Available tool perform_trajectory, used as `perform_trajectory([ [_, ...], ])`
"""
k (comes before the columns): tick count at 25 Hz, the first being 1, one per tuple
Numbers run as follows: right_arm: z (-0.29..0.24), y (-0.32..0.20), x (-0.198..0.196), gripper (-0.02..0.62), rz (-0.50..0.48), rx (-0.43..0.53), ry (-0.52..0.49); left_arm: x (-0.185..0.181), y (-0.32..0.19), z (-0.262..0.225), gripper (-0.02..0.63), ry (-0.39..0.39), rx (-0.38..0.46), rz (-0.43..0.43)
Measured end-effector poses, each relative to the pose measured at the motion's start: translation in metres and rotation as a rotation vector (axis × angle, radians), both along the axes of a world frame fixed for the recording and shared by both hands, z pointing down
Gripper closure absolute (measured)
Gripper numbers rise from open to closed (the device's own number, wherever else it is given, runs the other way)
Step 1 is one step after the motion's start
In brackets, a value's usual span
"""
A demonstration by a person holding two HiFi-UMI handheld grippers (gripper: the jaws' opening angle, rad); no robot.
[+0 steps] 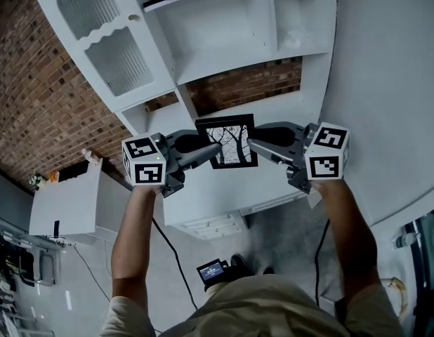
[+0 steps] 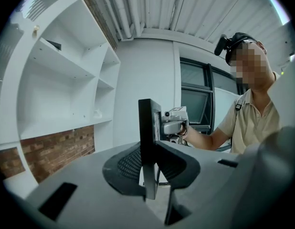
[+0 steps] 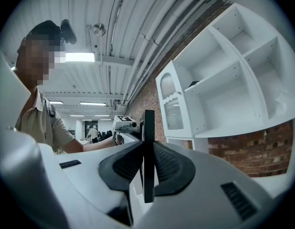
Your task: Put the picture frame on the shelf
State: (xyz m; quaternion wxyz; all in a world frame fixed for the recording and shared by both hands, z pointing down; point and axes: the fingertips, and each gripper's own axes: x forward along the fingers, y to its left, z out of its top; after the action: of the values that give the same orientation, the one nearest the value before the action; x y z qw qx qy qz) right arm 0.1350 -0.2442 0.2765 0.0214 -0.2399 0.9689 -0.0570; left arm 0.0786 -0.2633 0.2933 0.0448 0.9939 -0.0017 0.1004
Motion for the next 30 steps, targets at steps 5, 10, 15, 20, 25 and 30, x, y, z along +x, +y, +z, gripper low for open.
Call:
perform_trajectory([
  [5,-0.009,-0.043,0.022,0.534,0.024,0.011,-0.002,0.023,-0.044,-0.01,0.529,0.006,0.023,0.013],
  [10,-0.02,-0.102,0.039,0.534,0.071,0.019,0.012,0.041,-0.105,-0.02,0.529,0.023,0.033,0.038],
  [15,-0.032,-0.159,0.038,0.532,0.113,0.037,0.017,0.041,-0.163,-0.03,0.529,0.042,0.048,0.054],
  [20,-0.039,-0.208,0.041,0.531,0.148,0.049,0.006,0.043,-0.211,-0.038,0.529,0.038,0.057,0.044],
  [25,-0.046,-0.269,0.054,0.531,0.148,0.044,0.007,0.055,-0.27,-0.044,0.528,0.028,0.047,-0.004],
  [30,-0.044,-0.289,0.061,0.529,0.142,0.038,0.004,0.061,-0.288,-0.041,0.527,0.027,0.027,-0.052],
])
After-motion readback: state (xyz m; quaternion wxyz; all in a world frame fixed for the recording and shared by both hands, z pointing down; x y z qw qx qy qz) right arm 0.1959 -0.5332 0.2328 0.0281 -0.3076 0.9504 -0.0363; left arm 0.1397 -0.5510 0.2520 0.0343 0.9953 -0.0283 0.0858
